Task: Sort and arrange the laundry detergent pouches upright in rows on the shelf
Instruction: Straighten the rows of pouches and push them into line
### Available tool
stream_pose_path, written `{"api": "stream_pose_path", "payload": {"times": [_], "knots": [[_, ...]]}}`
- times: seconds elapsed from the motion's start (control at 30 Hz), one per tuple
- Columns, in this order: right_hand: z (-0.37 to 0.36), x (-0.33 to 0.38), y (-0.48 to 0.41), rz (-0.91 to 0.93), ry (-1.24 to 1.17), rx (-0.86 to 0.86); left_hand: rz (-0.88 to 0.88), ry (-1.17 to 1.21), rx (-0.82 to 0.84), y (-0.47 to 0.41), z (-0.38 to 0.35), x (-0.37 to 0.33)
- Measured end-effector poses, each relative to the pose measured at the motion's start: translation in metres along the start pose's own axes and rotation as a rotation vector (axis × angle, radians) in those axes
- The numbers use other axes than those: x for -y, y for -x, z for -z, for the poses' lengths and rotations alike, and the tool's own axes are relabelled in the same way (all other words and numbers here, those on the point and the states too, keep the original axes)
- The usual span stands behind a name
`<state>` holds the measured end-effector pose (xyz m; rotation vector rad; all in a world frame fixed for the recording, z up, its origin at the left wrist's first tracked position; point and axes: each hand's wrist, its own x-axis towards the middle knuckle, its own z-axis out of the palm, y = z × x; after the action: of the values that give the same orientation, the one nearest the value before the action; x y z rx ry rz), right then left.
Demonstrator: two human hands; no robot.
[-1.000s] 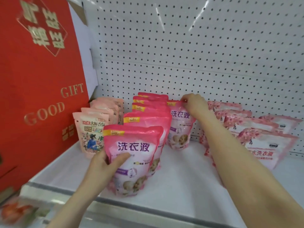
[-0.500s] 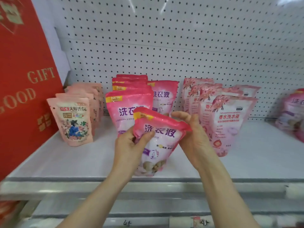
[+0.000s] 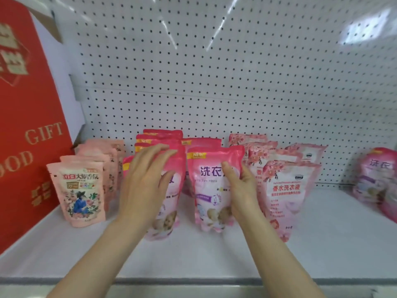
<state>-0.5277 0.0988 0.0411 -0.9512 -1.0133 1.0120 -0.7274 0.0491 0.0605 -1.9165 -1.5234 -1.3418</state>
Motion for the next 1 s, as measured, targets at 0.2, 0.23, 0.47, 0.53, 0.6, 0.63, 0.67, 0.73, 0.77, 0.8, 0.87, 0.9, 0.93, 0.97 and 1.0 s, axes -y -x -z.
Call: {"api": "stream_pose_path", "payload": {"times": [0.2, 0.23, 0.47, 0.53, 0.6, 0.63, 0.67, 0.73, 0.77, 0.8, 0.87, 0.9, 0.93, 0.97, 1.0], "knots": [[-0.024, -0.002, -0.049, -0.027, 0.118, 0.025, -0.058, -0.265, 0.138, -0.021, 0.003, 0.021], [-0.025, -0.003, -0.051, 0.012, 0.138, 0.032, -0.052, -0.254, 0.125, -0.023, 0.004, 0.02], [-0.033, 0.059, -0.076, 0.6, 0.55, 0.072, -0.033, -0.137, 0.066, -0.047, 0.011, 0.023], [-0.045, 0.079, -0.097, 0.601, 0.781, 0.177, -0.004, -0.095, 0.105, -0.069, 0.012, 0.027], [-0.06, 0.085, -0.121, 0.514, 1.113, 0.324, 0.023, -0.08, 0.205, -0.096, 0.006, 0.036], [-0.068, 0.084, -0.13, 0.47, 1.278, 0.397, 0.036, -0.098, 0.286, -0.109, 0.001, 0.041], [-0.076, 0.078, -0.137, 0.424, 1.396, 0.467, 0.047, -0.13, 0.379, -0.122, -0.005, 0.047], [-0.087, 0.061, -0.15, 0.351, 1.498, 0.569, 0.068, -0.184, 0.54, -0.142, -0.019, 0.06], [-0.089, 0.053, -0.154, 0.342, 1.532, 0.584, 0.086, -0.193, 0.604, -0.149, -0.026, 0.066], [-0.09, 0.049, -0.158, 0.347, 1.564, 0.575, 0.107, -0.196, 0.663, -0.154, -0.031, 0.07], [-0.086, 0.051, -0.168, 0.356, 1.61, 0.531, 0.122, -0.208, 0.771, -0.16, -0.037, 0.076], [-0.083, 0.055, -0.173, 0.355, 1.619, 0.512, 0.118, -0.215, 0.804, -0.162, -0.038, 0.078], [-0.081, 0.059, -0.177, 0.355, 1.618, 0.485, 0.112, -0.217, 0.814, -0.164, -0.038, 0.08], [-0.079, 0.062, -0.182, 0.359, 1.606, 0.454, 0.106, -0.213, 0.807, -0.166, -0.038, 0.082], [-0.077, 0.063, -0.186, 0.366, 1.589, 0.421, 0.103, -0.205, 0.795, -0.168, -0.039, 0.083]]}}
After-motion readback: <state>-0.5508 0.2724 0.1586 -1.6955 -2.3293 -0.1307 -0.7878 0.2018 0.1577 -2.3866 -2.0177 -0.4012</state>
